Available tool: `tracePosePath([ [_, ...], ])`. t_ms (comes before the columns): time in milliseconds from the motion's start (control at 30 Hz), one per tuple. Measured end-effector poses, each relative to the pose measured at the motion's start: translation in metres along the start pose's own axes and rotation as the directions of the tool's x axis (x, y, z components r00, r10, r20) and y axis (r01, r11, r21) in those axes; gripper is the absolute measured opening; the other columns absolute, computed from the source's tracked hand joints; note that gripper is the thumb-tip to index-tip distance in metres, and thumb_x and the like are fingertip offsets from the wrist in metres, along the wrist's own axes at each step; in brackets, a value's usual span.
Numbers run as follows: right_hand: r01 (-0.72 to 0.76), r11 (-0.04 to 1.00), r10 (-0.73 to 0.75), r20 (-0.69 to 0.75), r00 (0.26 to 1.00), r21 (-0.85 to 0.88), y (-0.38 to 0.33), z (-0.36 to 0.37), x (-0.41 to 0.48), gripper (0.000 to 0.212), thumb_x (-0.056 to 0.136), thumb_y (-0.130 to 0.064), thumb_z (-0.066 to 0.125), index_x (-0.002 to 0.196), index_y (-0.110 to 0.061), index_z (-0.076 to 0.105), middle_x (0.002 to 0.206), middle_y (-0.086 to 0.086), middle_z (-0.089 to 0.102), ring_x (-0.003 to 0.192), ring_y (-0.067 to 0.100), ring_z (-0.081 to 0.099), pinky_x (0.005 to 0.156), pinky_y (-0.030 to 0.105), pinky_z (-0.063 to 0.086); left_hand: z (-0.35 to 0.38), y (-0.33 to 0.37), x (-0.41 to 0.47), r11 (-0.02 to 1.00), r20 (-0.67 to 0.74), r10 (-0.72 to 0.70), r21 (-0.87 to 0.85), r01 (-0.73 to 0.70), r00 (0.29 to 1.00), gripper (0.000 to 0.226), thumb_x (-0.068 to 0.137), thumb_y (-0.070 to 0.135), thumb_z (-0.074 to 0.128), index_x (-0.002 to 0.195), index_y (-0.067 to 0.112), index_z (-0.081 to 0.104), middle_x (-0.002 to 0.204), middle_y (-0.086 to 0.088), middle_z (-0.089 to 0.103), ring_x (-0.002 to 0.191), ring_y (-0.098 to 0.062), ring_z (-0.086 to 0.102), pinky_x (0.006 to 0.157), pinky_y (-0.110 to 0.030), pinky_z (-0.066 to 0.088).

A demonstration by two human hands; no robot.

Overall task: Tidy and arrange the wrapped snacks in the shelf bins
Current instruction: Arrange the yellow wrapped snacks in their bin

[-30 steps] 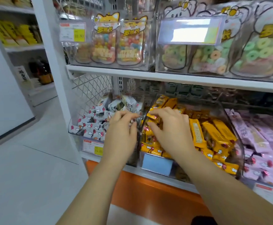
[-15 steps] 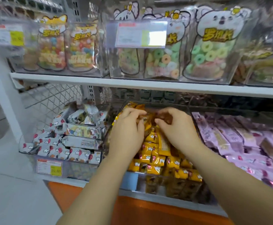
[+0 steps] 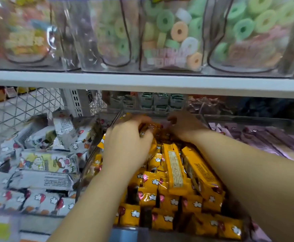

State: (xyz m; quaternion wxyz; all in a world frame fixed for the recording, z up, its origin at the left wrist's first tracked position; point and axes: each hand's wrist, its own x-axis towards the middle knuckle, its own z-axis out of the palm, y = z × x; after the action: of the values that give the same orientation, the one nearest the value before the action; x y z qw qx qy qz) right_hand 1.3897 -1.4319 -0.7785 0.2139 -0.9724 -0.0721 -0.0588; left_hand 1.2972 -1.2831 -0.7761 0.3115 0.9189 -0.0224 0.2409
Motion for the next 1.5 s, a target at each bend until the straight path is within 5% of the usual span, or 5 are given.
tracePosePath([
  [233,-0.054,0.998,0.055,0.033,0.998,-0.029,0.005,0.005,0.012,0.041,0.094,-0.035,0.052,0.119,-0.005,0.061,0.124,0.014,0.059,0.113,0.025,0.056,0.091,0.032,0.043,0.002,-0.003,0.0,0.998,-0.038,-0.009,-0.061,0.006,0.999,0.021,0.088,0.036,0.057,0.108,0.036,0.064,0.099,0.008,0.068,0.091,-0.018,0.06,0.093,-0.039,0.046],
  [500,-0.161,0.986,0.157,-0.083,0.984,-0.051,0.009,0.017,0.021,0.024,0.094,-0.02,0.052,0.11,-0.009,0.067,0.115,0.01,0.066,0.105,0.023,0.061,0.085,0.032,0.049,0.005,-0.005,0.001,0.999,-0.058,-0.005,-0.053,0.002,0.998,0.021,0.088,0.036,0.058,0.108,0.036,0.065,0.101,0.01,0.067,0.094,-0.016,0.059,0.093,-0.037,0.045],
  [800,-0.018,0.983,0.096,-0.419,0.903,0.185,-0.007,0.009,0.007,0.021,0.098,-0.007,0.036,0.113,-0.009,0.051,0.102,0.009,0.059,0.096,0.025,0.057,0.073,0.032,0.042,0.007,-0.006,0.0,1.0,-0.068,0.001,-0.03,-0.003,0.998,0.022,0.089,0.037,0.056,0.108,0.036,0.065,0.107,0.012,0.067,0.098,-0.016,0.059,0.093,-0.037,0.046],
  [1233,0.153,0.959,-0.066,-0.336,0.939,0.239,-0.011,-0.025,-0.053,0.014,0.096,-0.007,0.043,0.104,-0.011,0.053,0.097,0.002,0.052,0.084,0.016,0.048,0.063,0.025,0.036,-0.01,0.007,-0.013,0.983,-0.017,0.077,0.171,-0.073,0.997,0.027,0.095,0.033,0.046,0.116,0.029,0.061,0.111,0.001,0.064,0.104,-0.021,0.056,0.094,-0.038,0.041],
  [1500,0.313,0.911,-0.176,-0.434,0.884,0.267,0.002,-0.04,-0.141,0.017,0.089,-0.02,0.062,0.101,-0.027,0.052,0.089,-0.017,0.056,0.071,-0.014,0.05,0.06,0.0,0.036,-0.012,0.031,-0.042,0.972,-0.046,0.194,0.146,-0.186,0.98,0.022,0.093,0.027,0.052,0.11,0.026,0.065,0.111,0.005,0.061,0.106,-0.018,0.054,0.096,-0.038,0.041],
])
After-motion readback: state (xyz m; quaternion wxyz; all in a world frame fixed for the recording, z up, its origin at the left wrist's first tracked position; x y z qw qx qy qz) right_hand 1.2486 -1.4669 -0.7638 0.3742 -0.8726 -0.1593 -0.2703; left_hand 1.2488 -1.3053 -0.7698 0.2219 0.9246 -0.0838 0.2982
